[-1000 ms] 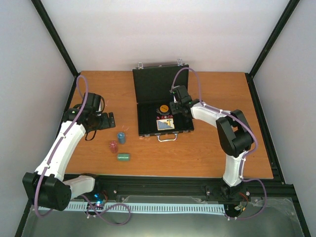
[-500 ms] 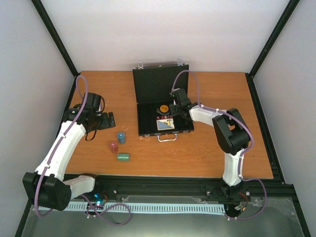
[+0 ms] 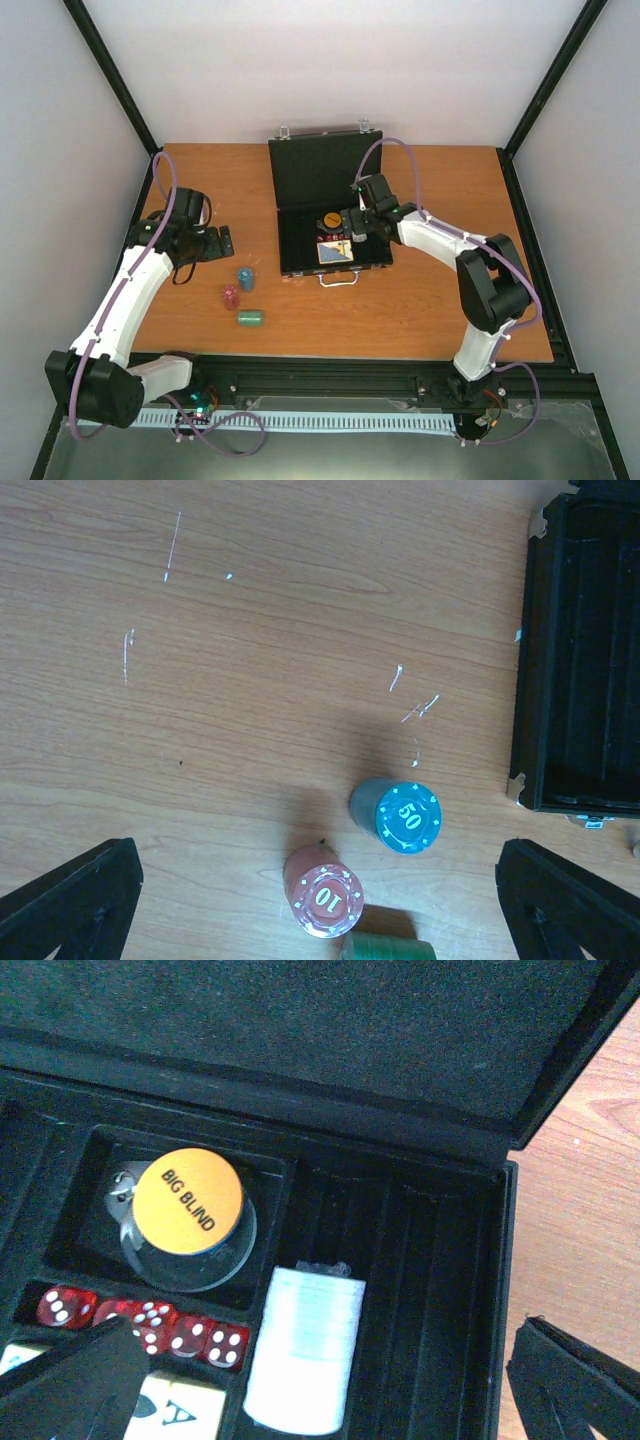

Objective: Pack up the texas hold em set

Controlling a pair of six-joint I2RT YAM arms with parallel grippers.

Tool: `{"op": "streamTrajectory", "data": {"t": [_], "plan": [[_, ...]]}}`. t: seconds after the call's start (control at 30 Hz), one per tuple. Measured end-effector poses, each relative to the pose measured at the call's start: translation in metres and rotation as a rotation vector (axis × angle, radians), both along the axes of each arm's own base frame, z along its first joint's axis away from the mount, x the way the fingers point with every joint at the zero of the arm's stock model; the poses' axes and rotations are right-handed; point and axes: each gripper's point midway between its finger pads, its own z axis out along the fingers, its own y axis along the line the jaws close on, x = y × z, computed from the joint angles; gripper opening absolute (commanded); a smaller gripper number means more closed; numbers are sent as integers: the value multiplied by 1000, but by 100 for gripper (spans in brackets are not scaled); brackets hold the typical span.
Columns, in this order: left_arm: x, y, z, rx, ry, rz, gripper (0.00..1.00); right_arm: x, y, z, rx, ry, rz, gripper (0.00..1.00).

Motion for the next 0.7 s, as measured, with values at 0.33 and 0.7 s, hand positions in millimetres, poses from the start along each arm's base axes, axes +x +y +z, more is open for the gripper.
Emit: {"op": "streamTrajectory", "data": {"t": [0.33,0.7], "plan": [[2,-3,6,-22,-24,2,100,-54,35,49,17,34,125,100],[-5,-7,51,-116,-169,50,100,-249,176,24,-46,189,690,100]]}}
